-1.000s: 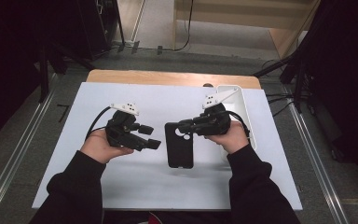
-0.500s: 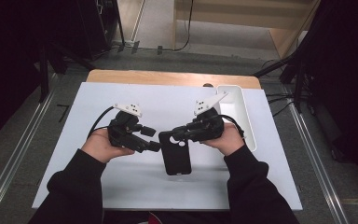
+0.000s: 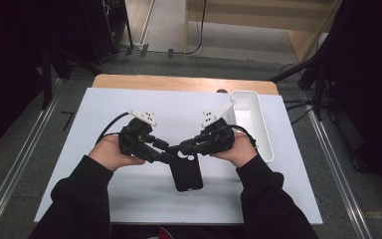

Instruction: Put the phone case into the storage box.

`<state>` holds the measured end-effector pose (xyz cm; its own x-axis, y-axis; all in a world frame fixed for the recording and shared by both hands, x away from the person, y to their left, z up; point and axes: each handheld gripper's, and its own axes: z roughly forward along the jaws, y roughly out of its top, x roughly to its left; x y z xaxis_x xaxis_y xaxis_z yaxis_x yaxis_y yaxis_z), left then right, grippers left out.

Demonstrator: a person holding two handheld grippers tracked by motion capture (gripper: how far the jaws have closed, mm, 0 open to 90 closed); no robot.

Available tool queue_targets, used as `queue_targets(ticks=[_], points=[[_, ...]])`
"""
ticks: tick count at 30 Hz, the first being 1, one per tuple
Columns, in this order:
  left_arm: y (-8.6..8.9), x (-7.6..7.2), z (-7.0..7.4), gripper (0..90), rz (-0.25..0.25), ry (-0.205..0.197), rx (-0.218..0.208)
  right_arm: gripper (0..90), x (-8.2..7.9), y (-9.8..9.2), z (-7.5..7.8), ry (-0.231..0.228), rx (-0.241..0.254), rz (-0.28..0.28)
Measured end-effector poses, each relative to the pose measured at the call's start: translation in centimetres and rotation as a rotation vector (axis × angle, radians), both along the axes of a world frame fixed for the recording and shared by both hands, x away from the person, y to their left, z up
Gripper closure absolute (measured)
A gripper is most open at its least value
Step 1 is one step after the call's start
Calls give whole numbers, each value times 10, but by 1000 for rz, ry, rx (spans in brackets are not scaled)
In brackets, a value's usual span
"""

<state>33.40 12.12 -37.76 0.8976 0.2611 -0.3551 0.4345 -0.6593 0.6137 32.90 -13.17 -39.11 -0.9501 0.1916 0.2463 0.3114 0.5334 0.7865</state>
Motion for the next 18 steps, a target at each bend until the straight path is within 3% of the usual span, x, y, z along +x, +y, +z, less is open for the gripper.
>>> queue_targets(ticks=[6, 9, 13, 18], points=[[-4, 2, -2, 563, -18, 44, 51, 743, -2, 6, -1, 1, -8, 26], [-5, 2, -3, 643, -26, 58, 53, 744, -1, 9, -3, 1, -15, 42], [-7, 2, -3, 664, -44, 46, 73, 743, -1, 12, -5, 4, -22, 53], [-8, 0, -2, 759, -66, 29, 71, 743, 1, 13, -6, 10, -20, 54]])
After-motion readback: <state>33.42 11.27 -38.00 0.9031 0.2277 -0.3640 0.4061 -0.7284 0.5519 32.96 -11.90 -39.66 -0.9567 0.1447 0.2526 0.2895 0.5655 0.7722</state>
